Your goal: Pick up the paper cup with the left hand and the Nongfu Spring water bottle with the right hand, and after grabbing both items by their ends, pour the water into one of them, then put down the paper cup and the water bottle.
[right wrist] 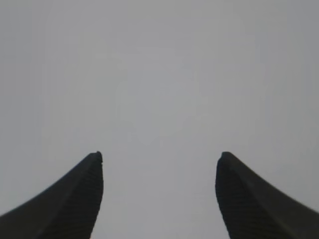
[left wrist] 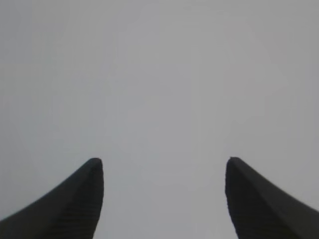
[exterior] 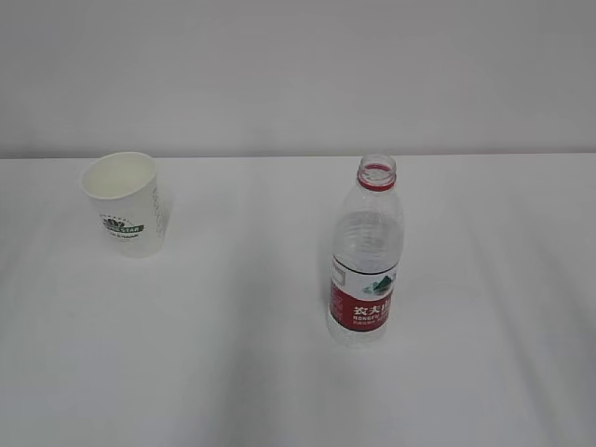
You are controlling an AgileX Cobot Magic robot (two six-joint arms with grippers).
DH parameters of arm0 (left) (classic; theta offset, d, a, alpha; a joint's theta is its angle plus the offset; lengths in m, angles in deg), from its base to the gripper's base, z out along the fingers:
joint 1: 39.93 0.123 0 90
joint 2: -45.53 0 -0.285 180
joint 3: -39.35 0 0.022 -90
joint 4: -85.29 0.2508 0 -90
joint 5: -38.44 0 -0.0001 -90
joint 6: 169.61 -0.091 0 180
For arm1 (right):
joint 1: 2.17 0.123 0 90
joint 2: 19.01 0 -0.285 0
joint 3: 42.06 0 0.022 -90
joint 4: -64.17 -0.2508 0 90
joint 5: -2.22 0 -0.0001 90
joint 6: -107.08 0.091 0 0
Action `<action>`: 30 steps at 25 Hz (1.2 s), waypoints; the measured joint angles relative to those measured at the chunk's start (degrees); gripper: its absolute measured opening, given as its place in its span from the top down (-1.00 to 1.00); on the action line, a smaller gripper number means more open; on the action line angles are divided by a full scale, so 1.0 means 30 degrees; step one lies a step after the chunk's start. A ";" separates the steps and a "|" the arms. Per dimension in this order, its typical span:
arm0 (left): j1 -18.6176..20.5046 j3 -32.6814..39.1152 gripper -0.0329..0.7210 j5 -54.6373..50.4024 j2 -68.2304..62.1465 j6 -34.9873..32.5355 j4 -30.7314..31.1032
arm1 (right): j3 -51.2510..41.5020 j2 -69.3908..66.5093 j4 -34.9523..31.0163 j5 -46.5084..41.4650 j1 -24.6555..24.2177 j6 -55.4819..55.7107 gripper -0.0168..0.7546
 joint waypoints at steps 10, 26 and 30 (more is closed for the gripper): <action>0.0000 0.0000 -0.56 0.3340 -0.2559 0.0000 0.0000 | 0.0000 -0.2616 0.0000 0.3034 0.0000 0.0000 -0.43; 0.0000 0.0034 -0.54 0.7661 -0.6996 0.0000 0.0000 | 0.0000 -0.7720 0.0056 0.8049 0.0000 0.0000 -0.43; 0.0000 0.0034 -0.52 0.9114 -0.8374 0.0000 0.0000 | 0.0000 -0.9050 0.0056 0.8964 0.0000 0.0000 -0.43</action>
